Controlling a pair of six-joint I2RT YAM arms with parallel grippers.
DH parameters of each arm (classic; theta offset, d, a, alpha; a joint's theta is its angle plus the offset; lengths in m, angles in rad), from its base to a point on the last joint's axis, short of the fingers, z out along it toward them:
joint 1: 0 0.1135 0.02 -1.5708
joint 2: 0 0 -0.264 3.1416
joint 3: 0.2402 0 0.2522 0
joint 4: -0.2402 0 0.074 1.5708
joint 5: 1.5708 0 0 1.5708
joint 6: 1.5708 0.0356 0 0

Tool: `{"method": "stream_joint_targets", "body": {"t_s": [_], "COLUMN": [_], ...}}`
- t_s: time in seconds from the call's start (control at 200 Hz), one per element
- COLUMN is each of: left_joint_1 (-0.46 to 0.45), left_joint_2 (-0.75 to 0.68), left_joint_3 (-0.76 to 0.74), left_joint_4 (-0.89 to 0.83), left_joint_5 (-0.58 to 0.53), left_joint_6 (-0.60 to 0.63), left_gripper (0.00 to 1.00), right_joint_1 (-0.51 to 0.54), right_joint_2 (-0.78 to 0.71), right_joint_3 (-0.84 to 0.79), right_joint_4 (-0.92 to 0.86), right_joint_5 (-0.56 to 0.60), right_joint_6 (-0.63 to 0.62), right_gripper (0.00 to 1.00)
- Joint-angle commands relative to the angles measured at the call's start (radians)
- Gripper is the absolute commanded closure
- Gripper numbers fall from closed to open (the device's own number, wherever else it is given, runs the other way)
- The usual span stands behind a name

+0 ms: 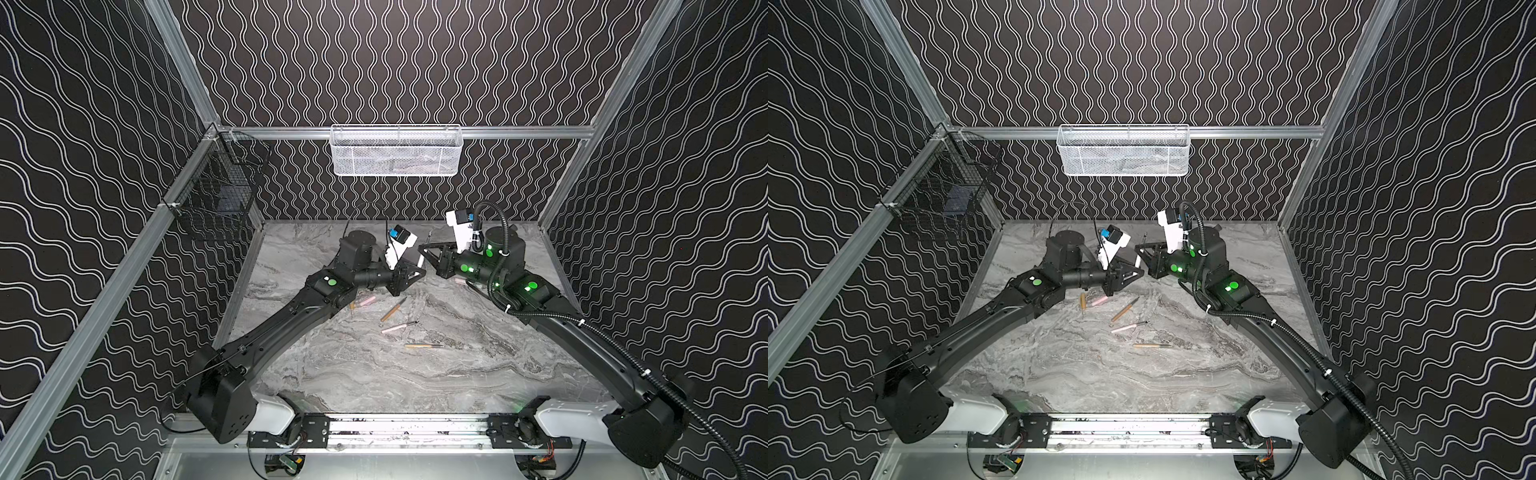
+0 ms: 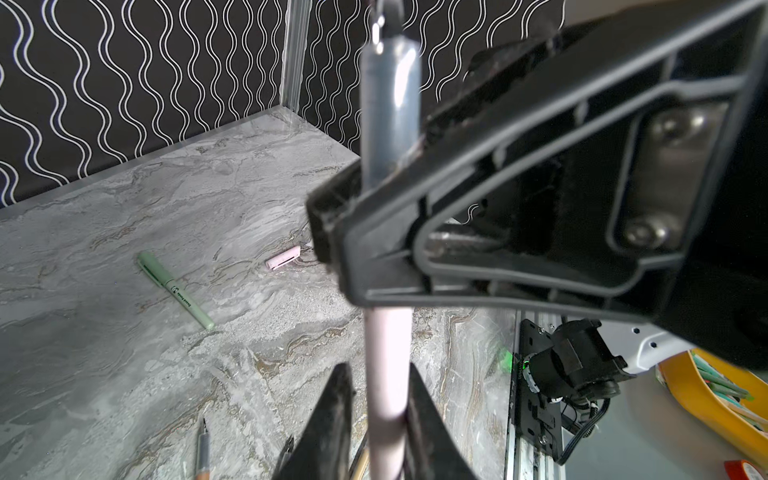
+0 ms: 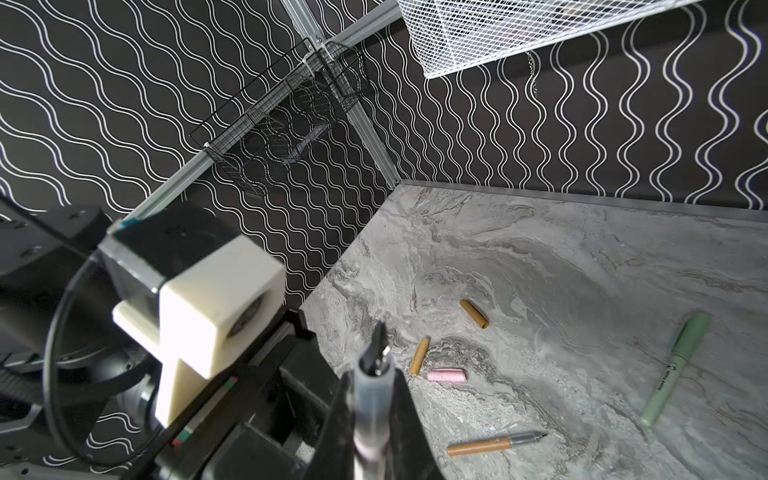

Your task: Insert the pens into the pen caps

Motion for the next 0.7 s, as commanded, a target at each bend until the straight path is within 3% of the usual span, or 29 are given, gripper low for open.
{"method": "stream_joint_targets", "body": {"t_s": [0.0,0.13,0.215,0.295,0.385,0.596,0.696], "left_joint_1": [0.001,0.000,0.000,0.000,0.000,-0.010,-0.013], "left_joint_2": [-0.001,-0.005,-0.011,-0.016,-0.024,-0.081,-0.088], "left_joint_3": [-0.005,-0.006,-0.014,-0.022,-0.025,-0.088,-0.097], "left_joint_4": [0.046,0.045,0.055,0.063,0.059,0.123,0.132], "left_joint_5": [0.010,0.015,0.002,-0.032,-0.086,-0.244,-0.286], "left_joint_6": [0.009,0.009,0.005,-0.004,-0.020,-0.068,-0.092], "left_gripper": [0.84,0.97,1.00,1.00,1.00,1.00,1.00], "right_joint_1": [0.001,0.001,0.002,0.002,0.000,-0.034,-0.181], "right_joint_2": [0.008,0.009,0.009,-0.005,-0.043,-0.196,-0.124], "right_joint_3": [0.012,0.001,0.005,0.012,0.017,-0.076,-0.061], "right_joint_4": [0.011,0.029,0.026,0.015,-0.020,-0.108,-0.277], "right_joint_5": [-0.029,-0.045,-0.047,-0.048,-0.027,0.186,0.346], "right_joint_6": [0.019,0.037,0.051,0.053,0.035,0.010,0.075], "right_gripper": [0.98,0.97,0.74,0.63,0.58,0.54,0.54]}}
